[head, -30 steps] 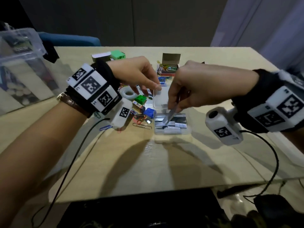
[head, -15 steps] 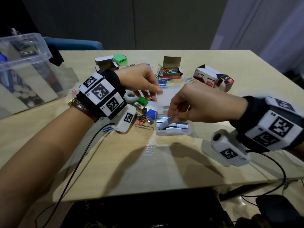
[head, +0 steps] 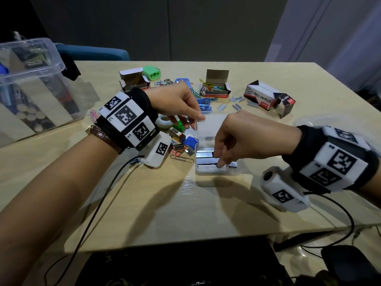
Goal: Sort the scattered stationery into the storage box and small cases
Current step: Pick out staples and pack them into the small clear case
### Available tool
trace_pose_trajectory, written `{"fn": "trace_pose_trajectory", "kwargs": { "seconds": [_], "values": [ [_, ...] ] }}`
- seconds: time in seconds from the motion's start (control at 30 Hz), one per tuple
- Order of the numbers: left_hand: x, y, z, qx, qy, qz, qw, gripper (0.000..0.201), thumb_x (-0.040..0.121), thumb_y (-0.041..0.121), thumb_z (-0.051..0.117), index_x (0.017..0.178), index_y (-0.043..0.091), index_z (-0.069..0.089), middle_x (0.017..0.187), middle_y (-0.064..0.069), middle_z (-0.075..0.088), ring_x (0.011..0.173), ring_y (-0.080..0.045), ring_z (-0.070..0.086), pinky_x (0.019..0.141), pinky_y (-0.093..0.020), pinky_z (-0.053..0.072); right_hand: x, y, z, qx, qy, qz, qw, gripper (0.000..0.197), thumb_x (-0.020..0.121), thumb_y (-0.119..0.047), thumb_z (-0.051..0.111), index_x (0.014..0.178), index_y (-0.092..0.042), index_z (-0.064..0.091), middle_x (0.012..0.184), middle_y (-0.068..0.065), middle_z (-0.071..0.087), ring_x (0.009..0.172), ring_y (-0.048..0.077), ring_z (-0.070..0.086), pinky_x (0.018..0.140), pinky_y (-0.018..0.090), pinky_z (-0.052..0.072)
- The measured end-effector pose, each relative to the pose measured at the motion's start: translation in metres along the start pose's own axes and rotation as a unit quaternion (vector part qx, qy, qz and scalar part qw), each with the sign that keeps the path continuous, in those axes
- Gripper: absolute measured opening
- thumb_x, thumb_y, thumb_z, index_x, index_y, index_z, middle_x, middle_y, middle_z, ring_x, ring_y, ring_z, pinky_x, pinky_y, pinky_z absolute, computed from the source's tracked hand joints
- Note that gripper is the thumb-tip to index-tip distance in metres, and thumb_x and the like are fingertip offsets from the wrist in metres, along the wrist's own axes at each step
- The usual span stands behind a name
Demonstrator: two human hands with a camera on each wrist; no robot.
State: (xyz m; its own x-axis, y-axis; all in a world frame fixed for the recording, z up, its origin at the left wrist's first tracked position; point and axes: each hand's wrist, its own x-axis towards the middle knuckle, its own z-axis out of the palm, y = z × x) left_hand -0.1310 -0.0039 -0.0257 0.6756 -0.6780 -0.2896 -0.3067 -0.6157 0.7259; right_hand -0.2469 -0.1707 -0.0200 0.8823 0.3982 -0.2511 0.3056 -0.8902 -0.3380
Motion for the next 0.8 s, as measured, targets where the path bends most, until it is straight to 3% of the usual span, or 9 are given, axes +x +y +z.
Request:
{"fn": "trace_pose_trajectory", "kwargs": {
  "seconds": [0.13,0.27,0.37,0.67,0.8],
  "values": [
    [0.0004,-0.0008,0.0001,-0.006,0.006,0.01,1.0,0.022,0.089,0.026,0.063,0.091,0.006,0.072,0.077,0.0,0.073,0.065,-0.008,0.067,0.055,-0.017,0.052,-0.0003,0.0053,-0.0052,-0.016,0.002,0.01,1.0,0.01,0.085,-0.018,0.073,0.075,-0.017,0.076,0.062,-0.009,0.071,0.056,-0.003,0.063,0.053,0.007,0.043],
    [0.0028,-0.0018,0.0025,-0.026,0.016,0.007,1.0,0.021,0.091,0.019,0.062,0.092,0.0,0.071,0.082,-0.012,0.074,0.069,-0.014,0.069,0.065,-0.024,0.059,0.0015,0.0039,-0.0017,-0.004,-0.029,0.022,0.999,0.006,0.085,-0.017,0.072,0.08,-0.018,0.075,0.068,-0.009,0.073,0.065,-0.002,0.066,0.07,0.02,0.054],
    [0.0034,-0.0011,0.0041,-0.044,0.02,0.0,0.999,0.02,0.091,0.016,0.062,0.092,-0.002,0.069,0.086,-0.02,0.073,0.068,-0.016,0.07,0.063,-0.022,0.059,0.0039,0.0025,0.0026,0.009,-0.03,0.024,0.999,0.005,0.083,-0.015,0.073,0.086,-0.019,0.074,0.072,-0.007,0.074,0.067,0.0,0.067,0.076,0.026,0.055],
    [0.0038,-0.0017,0.0046,-0.07,0.02,-0.02,0.997,0.019,0.092,0.012,0.061,0.095,-0.006,0.067,0.085,-0.023,0.072,0.063,-0.017,0.071,0.059,-0.022,0.059,0.0045,0.0073,0.0013,0.014,-0.014,0.045,0.999,0.009,0.083,-0.012,0.074,0.083,-0.018,0.068,0.071,-0.007,0.073,0.066,0.0,0.067,0.078,0.033,0.057],
    [0.0044,-0.0026,0.0053,-0.073,0.026,-0.024,0.997,0.02,0.091,0.012,0.062,0.094,-0.007,0.067,0.075,-0.017,0.073,0.062,-0.017,0.071,0.059,-0.023,0.059,0.0068,0.0051,0.0045,0.018,-0.012,0.038,0.999,0.009,0.082,-0.01,0.074,0.084,-0.016,0.068,0.073,-0.003,0.074,0.067,0.004,0.069,0.077,0.034,0.057]
  ]
}}
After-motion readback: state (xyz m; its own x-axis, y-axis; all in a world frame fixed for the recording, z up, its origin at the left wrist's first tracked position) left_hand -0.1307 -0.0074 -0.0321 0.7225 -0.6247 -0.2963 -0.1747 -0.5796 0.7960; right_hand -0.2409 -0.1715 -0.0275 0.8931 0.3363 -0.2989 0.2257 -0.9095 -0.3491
